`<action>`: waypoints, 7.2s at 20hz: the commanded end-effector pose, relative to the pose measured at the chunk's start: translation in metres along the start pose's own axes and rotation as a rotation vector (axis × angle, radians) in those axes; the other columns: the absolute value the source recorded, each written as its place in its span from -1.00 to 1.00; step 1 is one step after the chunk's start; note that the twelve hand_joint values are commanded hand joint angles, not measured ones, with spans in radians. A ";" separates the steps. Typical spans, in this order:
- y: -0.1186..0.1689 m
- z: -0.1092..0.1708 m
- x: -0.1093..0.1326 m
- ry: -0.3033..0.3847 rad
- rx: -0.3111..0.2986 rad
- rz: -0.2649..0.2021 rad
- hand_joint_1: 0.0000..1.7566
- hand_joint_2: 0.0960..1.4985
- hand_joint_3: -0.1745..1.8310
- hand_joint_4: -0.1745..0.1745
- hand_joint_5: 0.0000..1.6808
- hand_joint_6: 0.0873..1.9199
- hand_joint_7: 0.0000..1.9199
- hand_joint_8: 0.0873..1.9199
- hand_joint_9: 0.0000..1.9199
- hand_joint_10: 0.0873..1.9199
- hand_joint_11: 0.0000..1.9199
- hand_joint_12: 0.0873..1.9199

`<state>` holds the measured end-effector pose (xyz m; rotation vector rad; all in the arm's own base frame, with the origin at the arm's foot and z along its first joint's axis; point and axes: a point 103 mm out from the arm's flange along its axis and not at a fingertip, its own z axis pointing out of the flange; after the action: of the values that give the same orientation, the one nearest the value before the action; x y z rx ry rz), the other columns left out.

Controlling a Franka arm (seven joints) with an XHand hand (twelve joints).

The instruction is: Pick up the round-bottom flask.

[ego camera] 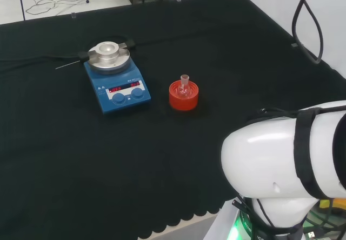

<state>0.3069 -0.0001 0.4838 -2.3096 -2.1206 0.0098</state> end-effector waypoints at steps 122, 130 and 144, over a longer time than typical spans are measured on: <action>0.121 0.382 -0.043 0.180 0.060 0.067 0.09 -0.26 -0.16 -0.45 -0.13 -0.34 -0.77 -0.35 -0.58 -0.33 -0.98 0.47; 0.124 0.382 -0.045 0.178 0.054 0.067 0.11 -0.25 -0.16 -0.54 0.08 -0.28 -0.75 -0.34 -0.55 -0.33 -0.96 0.46; 0.131 0.380 -0.040 0.162 0.044 0.075 0.26 -0.06 -0.26 0.36 0.37 -0.19 -0.67 -0.33 -0.47 -0.37 -0.91 0.45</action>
<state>0.4306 -0.0511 0.1012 -2.2685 -1.9363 -0.1295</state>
